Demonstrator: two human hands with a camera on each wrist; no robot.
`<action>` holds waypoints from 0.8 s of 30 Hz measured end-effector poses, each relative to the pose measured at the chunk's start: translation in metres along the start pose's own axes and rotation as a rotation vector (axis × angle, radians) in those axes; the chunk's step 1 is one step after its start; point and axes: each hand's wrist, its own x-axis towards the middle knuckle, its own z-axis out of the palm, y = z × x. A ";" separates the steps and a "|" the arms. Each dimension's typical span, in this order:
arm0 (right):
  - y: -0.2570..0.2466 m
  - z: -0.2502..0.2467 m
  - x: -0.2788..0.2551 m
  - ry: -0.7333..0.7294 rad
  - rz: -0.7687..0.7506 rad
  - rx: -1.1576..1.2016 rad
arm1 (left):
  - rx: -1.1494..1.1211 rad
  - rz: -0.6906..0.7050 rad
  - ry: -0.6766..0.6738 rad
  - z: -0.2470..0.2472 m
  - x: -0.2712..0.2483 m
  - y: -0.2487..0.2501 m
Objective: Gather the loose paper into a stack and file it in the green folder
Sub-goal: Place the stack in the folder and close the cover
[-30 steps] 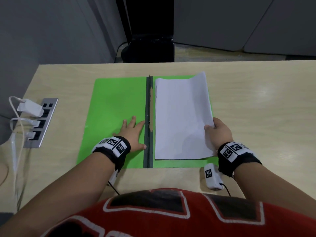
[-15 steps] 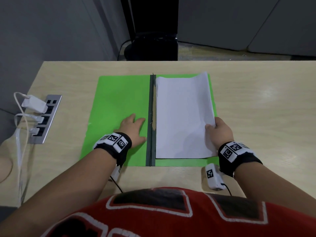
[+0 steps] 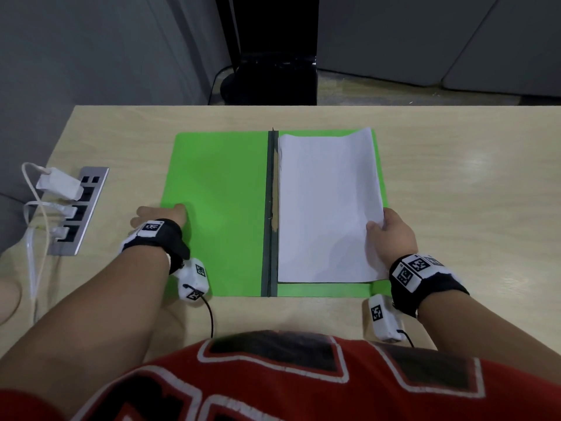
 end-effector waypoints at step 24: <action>0.014 -0.024 -0.011 0.052 0.203 -0.072 | -0.210 0.705 0.208 -0.092 -0.128 0.014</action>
